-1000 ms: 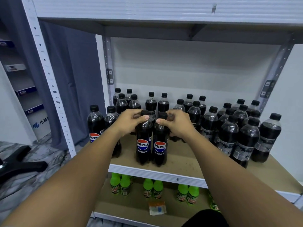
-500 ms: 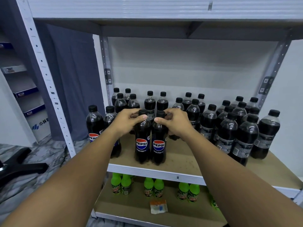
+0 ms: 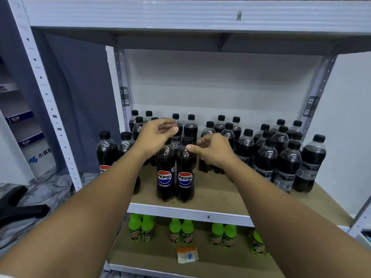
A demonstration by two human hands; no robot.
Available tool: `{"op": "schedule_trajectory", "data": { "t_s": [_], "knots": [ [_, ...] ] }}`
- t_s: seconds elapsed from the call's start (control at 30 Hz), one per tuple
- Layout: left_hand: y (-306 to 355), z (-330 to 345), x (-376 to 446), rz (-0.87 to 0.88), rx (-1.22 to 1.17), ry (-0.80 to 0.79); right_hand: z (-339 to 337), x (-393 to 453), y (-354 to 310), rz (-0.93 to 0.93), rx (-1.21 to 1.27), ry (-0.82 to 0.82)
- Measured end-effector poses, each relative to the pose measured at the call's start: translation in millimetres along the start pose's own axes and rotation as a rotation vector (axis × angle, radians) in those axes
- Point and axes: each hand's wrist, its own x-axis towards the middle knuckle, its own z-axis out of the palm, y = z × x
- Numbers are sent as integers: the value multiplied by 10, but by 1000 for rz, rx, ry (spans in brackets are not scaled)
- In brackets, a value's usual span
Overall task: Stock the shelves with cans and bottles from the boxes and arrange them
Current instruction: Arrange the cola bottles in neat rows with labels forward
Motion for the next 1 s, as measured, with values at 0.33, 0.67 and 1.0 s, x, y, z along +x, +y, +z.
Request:
{"op": "schedule_trajectory", "data": {
  "t_s": [0.33,0.67,1.0],
  "knots": [
    [645,1053,507,147,29,-41,-1279,-296,491,119,-222,195],
    [831,2469,519,93,-26,-240,-2023,-498,1015,223,-368,496],
    [715,2777,508,-8,41,-35,-2029,-384,1299,285,-360,375]
  ]
}}
